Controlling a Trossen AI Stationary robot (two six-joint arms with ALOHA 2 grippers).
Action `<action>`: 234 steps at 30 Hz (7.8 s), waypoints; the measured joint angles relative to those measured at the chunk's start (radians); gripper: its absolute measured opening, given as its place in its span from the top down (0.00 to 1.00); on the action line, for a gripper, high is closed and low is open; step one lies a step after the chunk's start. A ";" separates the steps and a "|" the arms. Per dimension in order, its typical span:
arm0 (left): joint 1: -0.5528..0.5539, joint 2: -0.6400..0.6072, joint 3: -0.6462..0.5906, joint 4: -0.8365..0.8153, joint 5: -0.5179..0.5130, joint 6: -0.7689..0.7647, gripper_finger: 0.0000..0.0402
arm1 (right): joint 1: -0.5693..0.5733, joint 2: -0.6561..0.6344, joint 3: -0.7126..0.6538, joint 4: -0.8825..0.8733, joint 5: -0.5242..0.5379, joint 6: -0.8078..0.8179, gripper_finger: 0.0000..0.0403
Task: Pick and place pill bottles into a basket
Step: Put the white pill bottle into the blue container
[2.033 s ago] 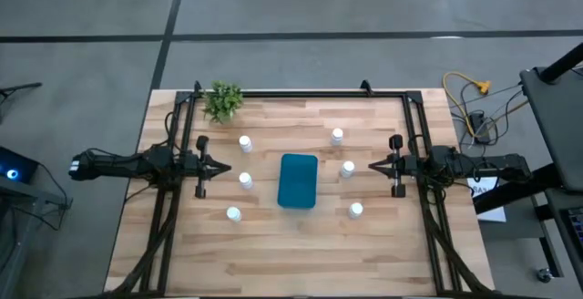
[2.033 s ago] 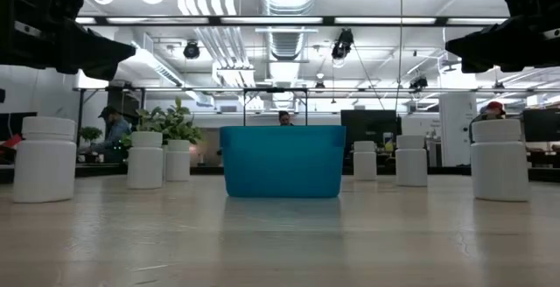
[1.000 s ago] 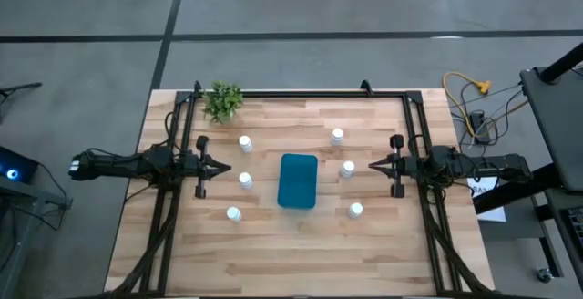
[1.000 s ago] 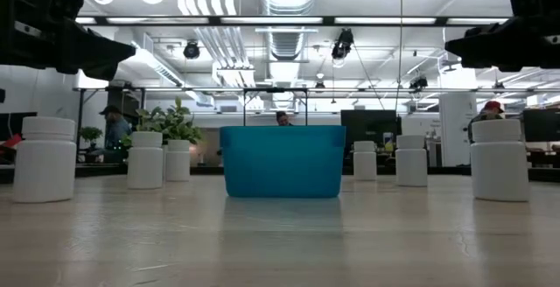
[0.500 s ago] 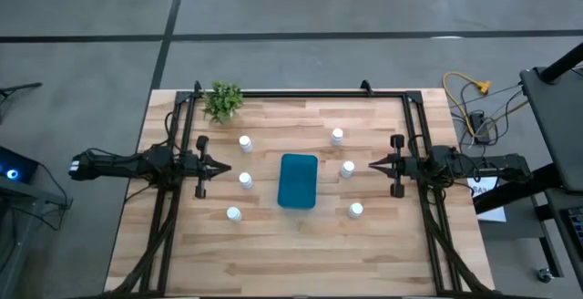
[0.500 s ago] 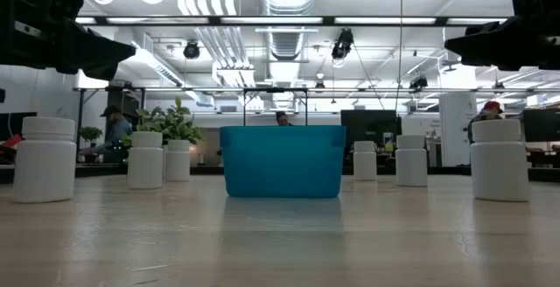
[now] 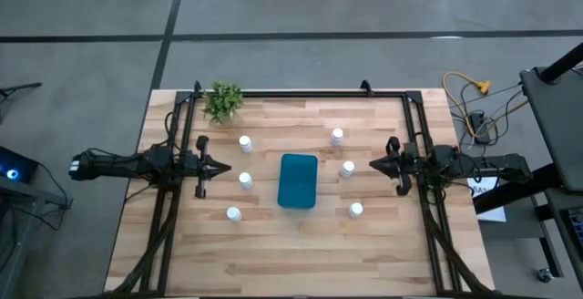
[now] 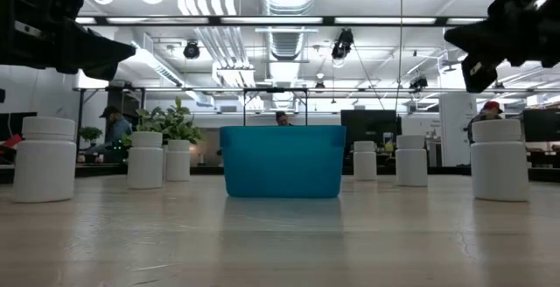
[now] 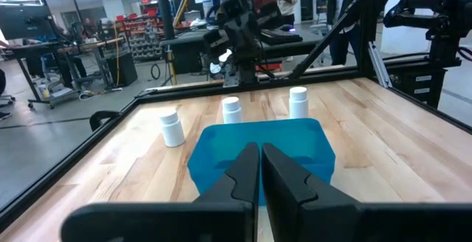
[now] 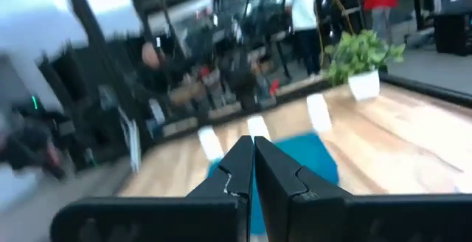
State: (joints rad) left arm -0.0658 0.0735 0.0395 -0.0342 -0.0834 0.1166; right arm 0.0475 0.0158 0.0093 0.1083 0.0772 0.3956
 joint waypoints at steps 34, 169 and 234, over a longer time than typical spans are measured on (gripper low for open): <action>0.000 0.137 0.000 1.235 -0.109 -0.585 1.00 | 0.000 0.006 0.002 0.873 0.403 -0.019 0.98; 0.000 1.097 1.414 -0.432 -0.048 -0.023 1.00 | 0.280 1.460 1.084 -1.043 -0.189 -0.140 0.29; 0.000 1.095 1.415 -0.427 -0.049 -0.027 1.00 | 0.277 1.602 0.938 -0.796 -0.236 -0.168 0.59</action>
State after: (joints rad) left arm -0.0658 1.1687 1.4544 -0.4610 -0.1322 0.0898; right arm 0.3247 1.6178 0.9477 -0.6882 -0.1586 0.2273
